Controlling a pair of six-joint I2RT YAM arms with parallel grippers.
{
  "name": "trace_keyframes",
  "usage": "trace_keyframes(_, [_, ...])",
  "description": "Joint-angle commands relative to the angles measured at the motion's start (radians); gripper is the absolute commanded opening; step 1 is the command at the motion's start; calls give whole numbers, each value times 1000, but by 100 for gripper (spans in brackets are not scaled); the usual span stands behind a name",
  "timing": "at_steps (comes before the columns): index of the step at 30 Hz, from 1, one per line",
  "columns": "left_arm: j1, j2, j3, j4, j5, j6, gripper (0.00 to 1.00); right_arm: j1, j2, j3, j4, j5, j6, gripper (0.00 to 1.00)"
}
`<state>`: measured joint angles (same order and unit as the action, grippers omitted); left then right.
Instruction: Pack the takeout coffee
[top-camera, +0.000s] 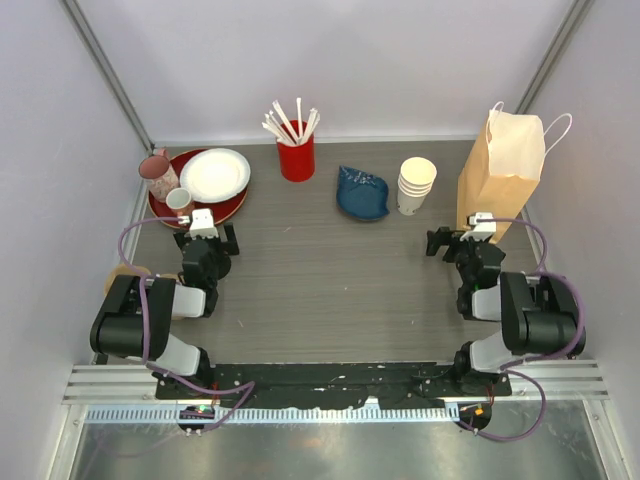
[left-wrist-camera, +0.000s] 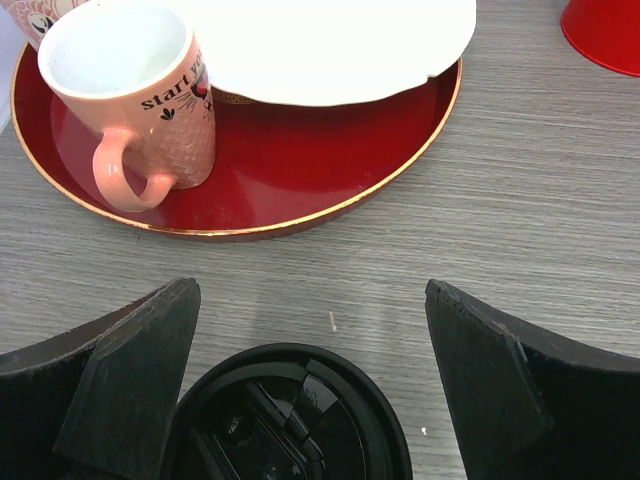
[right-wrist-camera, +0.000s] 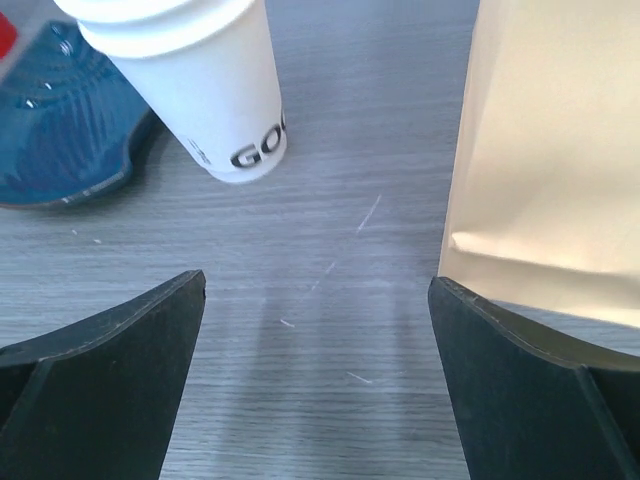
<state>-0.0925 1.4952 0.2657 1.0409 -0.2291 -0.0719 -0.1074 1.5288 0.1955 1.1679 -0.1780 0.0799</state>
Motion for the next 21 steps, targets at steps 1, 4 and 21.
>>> trace_keyframes(1, [7,5,24,28,-18,-3,100,6,-179,2,-59,24,-14,98])
trace_keyframes(4, [16,-1,24,25,5,-2,82,6,-309,-36,-71,101,18,98])
trace_keyframes(21, [10,-395,456,-1219,538,296,97,21,-886,249,-684,-241,181,93])
